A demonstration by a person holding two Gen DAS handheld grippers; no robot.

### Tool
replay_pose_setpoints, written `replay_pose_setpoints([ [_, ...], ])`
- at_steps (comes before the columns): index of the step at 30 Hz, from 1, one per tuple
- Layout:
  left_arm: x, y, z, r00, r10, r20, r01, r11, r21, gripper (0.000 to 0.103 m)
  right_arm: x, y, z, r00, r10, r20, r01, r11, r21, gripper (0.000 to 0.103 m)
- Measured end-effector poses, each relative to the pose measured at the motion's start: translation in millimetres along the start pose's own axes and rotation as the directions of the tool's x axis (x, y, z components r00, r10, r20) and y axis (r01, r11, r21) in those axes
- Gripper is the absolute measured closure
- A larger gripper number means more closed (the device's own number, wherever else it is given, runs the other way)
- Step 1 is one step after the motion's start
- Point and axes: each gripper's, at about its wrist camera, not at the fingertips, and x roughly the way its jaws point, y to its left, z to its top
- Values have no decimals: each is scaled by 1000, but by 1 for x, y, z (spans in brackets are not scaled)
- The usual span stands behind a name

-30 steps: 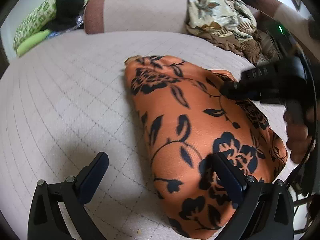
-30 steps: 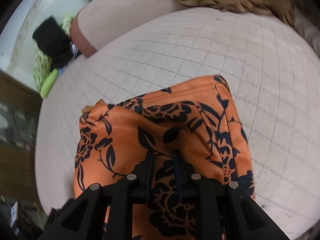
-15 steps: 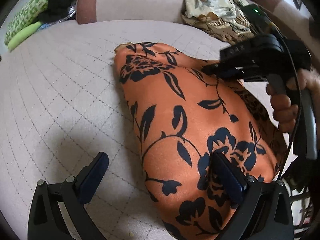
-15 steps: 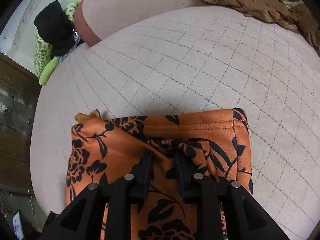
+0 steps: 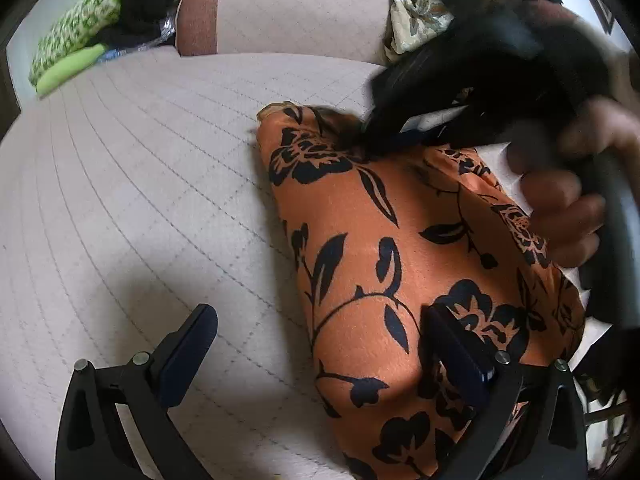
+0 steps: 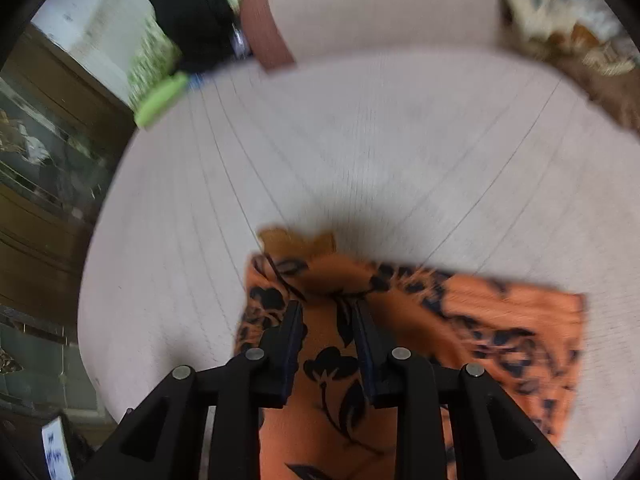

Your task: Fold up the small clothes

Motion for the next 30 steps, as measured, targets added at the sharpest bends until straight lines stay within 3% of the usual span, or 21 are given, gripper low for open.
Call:
replay_pose_setpoints([
  [2, 1, 2, -1, 1000, -9, -7, 9, 1000, -4, 0, 11, 2, -2, 1000, -13, 20, 13, 1000, 3, 73],
  [7, -6, 8, -1, 1000, -10, 7, 10, 1000, -5, 0, -10, -1, -12, 998, 10, 68, -12, 1000, 27, 72],
  [12, -29, 5, -2, 994, 65, 90, -68, 997, 22, 0, -56, -20, -42, 984, 37, 175, -53, 995, 84, 70],
  [15, -33, 9, -1, 989, 100, 110, -102, 995, 15, 0, -79, -31, -67, 978, 26, 208, -46, 995, 93, 59],
  [16, -31, 12, -1, 989, 100, 105, -101, 995, 5, 0, -88, -35, -75, 976, 17, 218, -40, 994, 100, 47],
  [19, -31, 19, -2, 991, 94, 97, -92, 996, -18, 0, -106, -46, -102, 969, 18, 245, -45, 993, 108, 44],
  [23, -28, 12, -4, 987, 126, 102, -128, 992, 13, 0, -95, -60, -124, 978, 10, 210, -36, 992, 119, 46],
  [30, -24, 12, -4, 987, 125, 104, -127, 992, 13, 0, -78, -58, -126, 976, -9, 220, -12, 996, 92, 46],
])
